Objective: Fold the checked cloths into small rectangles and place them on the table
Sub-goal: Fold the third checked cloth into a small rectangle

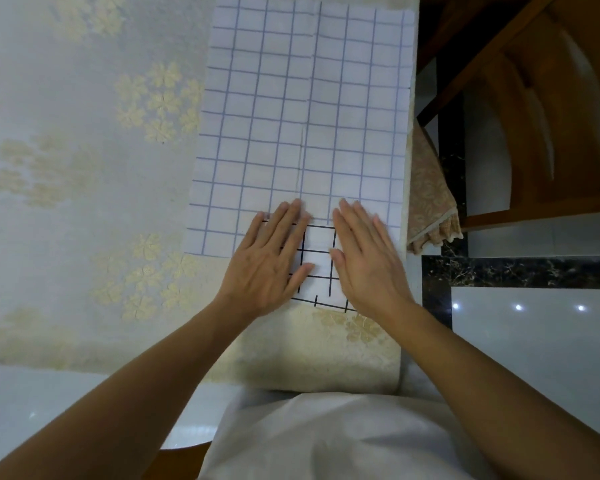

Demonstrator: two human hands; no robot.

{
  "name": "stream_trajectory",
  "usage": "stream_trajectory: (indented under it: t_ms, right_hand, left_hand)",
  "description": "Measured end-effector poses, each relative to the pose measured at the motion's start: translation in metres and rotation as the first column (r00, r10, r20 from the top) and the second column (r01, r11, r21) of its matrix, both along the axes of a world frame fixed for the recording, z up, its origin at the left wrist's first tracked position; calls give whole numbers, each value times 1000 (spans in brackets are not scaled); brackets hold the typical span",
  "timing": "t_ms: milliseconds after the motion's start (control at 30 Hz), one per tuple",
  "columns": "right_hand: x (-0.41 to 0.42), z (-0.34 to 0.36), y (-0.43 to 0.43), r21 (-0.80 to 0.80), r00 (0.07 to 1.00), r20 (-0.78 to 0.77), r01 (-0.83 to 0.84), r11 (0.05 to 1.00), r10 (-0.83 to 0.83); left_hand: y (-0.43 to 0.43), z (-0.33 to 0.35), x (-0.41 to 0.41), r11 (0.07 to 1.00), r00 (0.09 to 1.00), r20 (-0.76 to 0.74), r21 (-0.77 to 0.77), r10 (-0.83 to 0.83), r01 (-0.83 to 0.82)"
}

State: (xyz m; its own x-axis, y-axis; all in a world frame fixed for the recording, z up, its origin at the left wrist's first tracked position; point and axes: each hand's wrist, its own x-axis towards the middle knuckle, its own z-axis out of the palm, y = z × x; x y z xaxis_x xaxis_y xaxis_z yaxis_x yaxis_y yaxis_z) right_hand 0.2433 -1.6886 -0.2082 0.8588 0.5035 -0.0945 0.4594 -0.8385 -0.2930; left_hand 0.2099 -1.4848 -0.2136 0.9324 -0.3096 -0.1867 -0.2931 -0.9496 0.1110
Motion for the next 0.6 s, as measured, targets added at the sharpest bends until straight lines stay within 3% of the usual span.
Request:
stream_trajectory:
  t_ms: [200, 600]
  right_hand:
    - [-9, -15, 15, -173, 996, -64, -76, 982, 66]
    - [-17, -8, -21, -214, 995, -94, 20, 977, -41]
  left_hand:
    - [4, -10, -1, 999, 1000, 7, 25, -20, 20]
    - [12, -1, -11, 992, 991, -28, 28, 127, -126]
